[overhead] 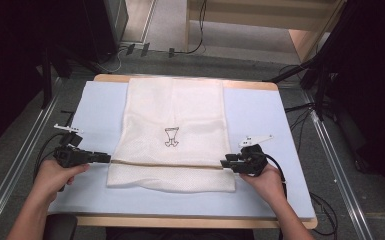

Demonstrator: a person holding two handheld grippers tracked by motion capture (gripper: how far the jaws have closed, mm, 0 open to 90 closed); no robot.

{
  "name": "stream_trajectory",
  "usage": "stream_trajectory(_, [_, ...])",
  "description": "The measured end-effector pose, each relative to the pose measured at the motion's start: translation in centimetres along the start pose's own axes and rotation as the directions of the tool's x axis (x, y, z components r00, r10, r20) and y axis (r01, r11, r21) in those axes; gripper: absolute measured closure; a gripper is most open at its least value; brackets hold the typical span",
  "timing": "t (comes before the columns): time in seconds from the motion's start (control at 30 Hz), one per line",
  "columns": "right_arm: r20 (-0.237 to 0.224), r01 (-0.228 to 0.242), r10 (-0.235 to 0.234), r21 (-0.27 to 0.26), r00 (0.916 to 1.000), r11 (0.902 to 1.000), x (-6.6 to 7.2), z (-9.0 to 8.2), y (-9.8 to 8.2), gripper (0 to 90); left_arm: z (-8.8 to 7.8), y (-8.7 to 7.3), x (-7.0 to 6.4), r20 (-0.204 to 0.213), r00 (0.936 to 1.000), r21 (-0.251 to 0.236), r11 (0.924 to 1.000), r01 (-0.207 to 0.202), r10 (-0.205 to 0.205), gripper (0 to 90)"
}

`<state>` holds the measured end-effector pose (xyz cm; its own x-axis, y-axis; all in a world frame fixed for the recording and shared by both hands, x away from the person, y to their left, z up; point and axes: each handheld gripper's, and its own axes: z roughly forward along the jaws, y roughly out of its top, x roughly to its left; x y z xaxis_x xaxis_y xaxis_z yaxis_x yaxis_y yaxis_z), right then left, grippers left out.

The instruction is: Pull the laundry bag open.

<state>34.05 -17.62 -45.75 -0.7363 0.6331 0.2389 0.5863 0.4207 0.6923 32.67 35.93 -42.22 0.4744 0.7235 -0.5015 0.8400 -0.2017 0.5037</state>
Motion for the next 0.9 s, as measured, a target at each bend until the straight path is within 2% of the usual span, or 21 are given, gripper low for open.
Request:
stream_trajectory(0.17, [0.008, -0.002, 0.002, -0.015, 1.0000, 0.9999, -0.1, -0.2, 0.1, 56.4, 0.0, 0.4, -0.7, -0.025, 0.9978, -0.048, 0.9969, -0.063, 0.062, 51.6])
stream_trajectory(0.23, [0.010, -0.002, 0.003, -0.020, 0.9999, 0.9998, -0.1, -0.3, 0.2, 55.6, 0.1, 0.5, -0.9, -0.032, 0.9969, -0.067, 0.9950, -0.074, 0.072, 47.1])
stream_trajectory(0.43, [0.019, -0.009, 0.009, -0.033, 0.9998, 0.9994, -0.2, -0.5, 0.2, 53.5, 0.4, 0.7, -1.3, -0.061, 0.9929, -0.086, 0.9905, -0.107, 0.102, 40.3])
stream_trajectory(0.8, [0.045, -0.030, 0.033, -0.069, 0.9984, 0.9972, -1.3, -1.3, -0.1, 48.3, 0.3, 1.3, -1.0, -0.116, 0.9865, -0.132, 0.9826, -0.130, 0.115, 36.6])
stream_trajectory(0.9, [0.058, -0.043, 0.048, -0.077, 0.9972, 0.9961, -1.6, -1.6, -0.2, 47.3, 0.4, 1.5, -0.7, -0.103, 0.9877, -0.138, 0.9817, -0.132, 0.118, 36.2])
